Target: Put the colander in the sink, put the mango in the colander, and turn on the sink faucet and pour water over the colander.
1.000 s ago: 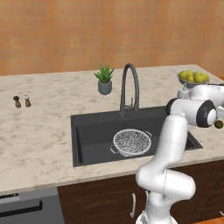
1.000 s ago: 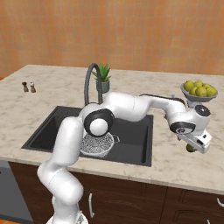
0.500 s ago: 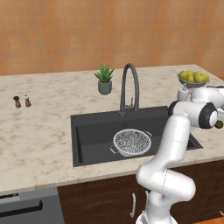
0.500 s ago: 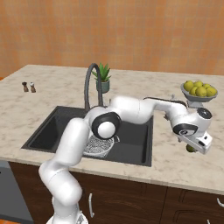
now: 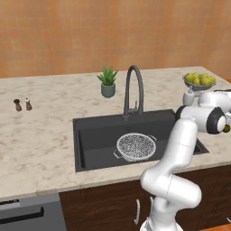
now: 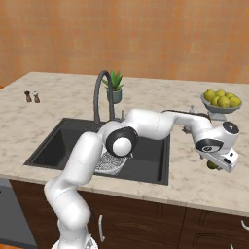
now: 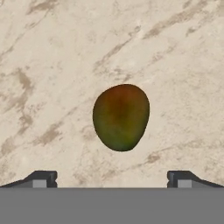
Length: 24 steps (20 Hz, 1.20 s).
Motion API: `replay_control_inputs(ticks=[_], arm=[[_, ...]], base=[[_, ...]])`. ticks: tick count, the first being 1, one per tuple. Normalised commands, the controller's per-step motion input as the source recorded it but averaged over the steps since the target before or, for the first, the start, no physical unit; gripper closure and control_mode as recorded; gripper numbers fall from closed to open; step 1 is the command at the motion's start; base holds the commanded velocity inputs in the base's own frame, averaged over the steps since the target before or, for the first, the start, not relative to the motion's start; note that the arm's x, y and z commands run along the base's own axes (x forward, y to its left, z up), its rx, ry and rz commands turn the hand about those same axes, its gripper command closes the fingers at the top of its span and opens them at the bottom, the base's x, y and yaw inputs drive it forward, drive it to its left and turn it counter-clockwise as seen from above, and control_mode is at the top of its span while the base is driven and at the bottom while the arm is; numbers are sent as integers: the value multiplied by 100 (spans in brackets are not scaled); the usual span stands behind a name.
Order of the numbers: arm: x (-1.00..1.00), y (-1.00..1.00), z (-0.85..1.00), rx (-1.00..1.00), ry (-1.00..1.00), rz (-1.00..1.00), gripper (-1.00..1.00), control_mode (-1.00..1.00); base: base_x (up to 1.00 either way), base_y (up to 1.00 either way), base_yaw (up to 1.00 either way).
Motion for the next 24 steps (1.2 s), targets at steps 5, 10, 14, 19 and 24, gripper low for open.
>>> replay_control_inputs(ticks=[5, 10, 14, 19, 24], arm=[[16, -1, -1, 0, 1, 0, -100, -100], [20, 0, -22, 0, 0, 0, -100, -100], [11, -17, -25, 0, 0, 0, -100, -100], [8, -29, -9, 0, 0, 0, -100, -100], [4, -15, 0, 0, 0, 0, -100, -100]], base=[[0, 0, 0], [0, 0, 0], [0, 0, 0], [0, 0, 0], [0, 0, 0]])
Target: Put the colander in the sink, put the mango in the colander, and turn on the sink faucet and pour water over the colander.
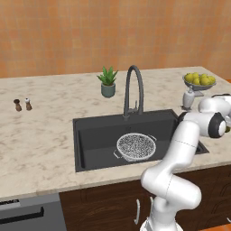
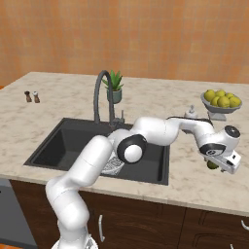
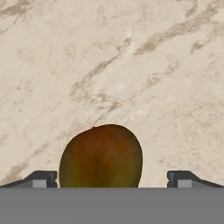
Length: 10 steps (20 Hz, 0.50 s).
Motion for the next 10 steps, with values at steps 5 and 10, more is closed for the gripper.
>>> replay_control_inputs(ticks=[5, 10], arm=[[0, -1, -11, 0, 1, 0, 100, -100], [0, 3, -17, 0, 1, 0, 100, -100]], base=[[0, 0, 0], [0, 0, 0]])
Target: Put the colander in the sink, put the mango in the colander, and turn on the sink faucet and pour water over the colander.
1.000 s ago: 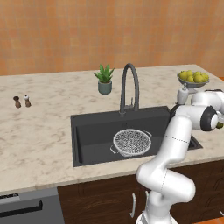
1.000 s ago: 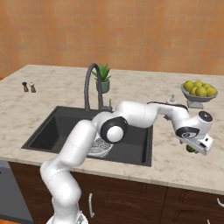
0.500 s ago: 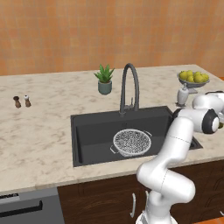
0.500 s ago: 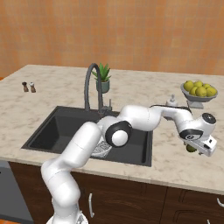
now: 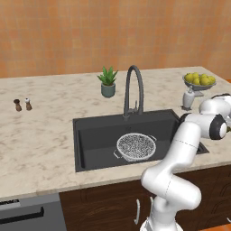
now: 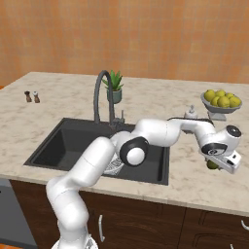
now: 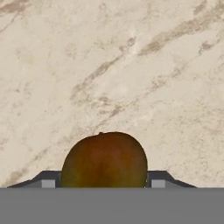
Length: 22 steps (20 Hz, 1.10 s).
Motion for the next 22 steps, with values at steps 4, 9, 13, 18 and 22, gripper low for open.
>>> replay_control_inputs(ticks=[4, 9, 13, 18, 22], arm=[[0, 20, -25, 0, 0, 0, 100, -100], [-16, 1, 10, 0, 0, 0, 100, -100], [-46, 11, 40, 0, 0, 0, 100, -100], [-44, 49, 44, 0, 0, 4, 100, -100], [-16, 92, 15, 0, 5, 10, 100, -100]], base=[[0, 0, 0], [0, 0, 0], [0, 0, 0], [0, 0, 0], [0, 0, 0]])
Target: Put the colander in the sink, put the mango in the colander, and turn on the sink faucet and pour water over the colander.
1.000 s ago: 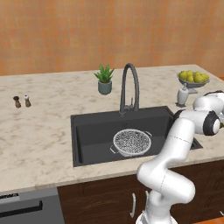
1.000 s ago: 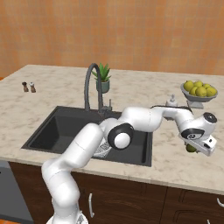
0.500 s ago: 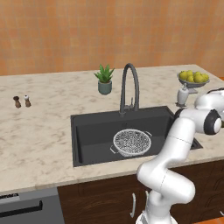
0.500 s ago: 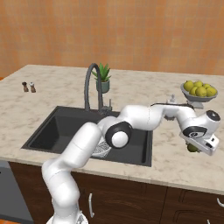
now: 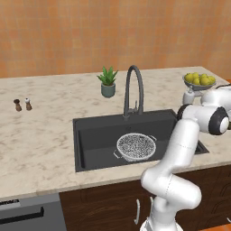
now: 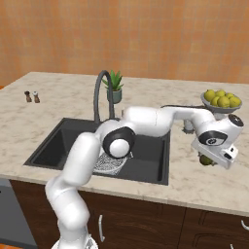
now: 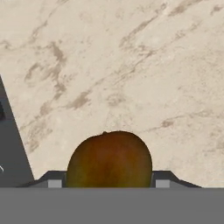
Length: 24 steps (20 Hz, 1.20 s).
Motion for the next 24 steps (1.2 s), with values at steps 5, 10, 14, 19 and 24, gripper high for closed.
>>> replay_control_inputs(ticks=[5, 10, 14, 19, 24], arm=[[-3, 100, 1, 2, 12, 18, 100, -100], [0, 100, 3, 4, 11, 25, 100, -100], [0, 96, 0, 14, 8, 34, 100, -100], [-9, 62, 0, 23, 0, 38, 100, -100], [-6, 58, 0, 24, -14, 27, 100, -100]], base=[[0, 0, 0], [0, 0, 0], [0, 0, 0], [0, 0, 0], [0, 0, 0]])
